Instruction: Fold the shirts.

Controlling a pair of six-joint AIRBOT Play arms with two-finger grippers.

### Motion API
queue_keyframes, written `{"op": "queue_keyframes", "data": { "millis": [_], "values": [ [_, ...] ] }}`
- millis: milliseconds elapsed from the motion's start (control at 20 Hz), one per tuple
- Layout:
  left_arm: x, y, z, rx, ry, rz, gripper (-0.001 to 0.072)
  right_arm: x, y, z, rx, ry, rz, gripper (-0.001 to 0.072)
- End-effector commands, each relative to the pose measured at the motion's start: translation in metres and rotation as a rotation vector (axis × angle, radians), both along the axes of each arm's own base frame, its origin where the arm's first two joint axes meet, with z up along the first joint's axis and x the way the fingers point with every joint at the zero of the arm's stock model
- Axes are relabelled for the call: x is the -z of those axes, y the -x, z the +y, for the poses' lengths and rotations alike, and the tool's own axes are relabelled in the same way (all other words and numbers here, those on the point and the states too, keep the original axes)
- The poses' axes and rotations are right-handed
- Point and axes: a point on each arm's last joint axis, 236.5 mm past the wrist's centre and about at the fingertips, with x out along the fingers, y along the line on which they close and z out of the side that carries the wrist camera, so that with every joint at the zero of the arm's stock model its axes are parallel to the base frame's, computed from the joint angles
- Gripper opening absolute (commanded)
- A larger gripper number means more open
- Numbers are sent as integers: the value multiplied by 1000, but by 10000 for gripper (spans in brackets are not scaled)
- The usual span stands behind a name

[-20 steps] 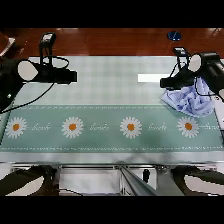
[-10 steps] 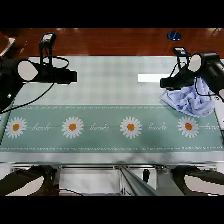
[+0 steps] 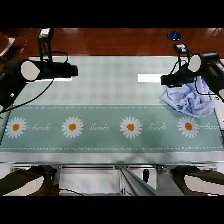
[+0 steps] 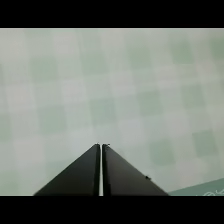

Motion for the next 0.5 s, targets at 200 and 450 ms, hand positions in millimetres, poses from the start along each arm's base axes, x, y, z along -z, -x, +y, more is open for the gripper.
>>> {"op": "queue_keyframes", "data": {
  "millis": [200, 450],
  "values": [
    [54, -3, -1, 1, -29, 121, 508, -23, 5, -154, 378, 321, -76, 414],
    [83, -1, -2, 3, -42, 187, 508, 53, 45, -187, 620, 44, 25, 413]
  ]
}}
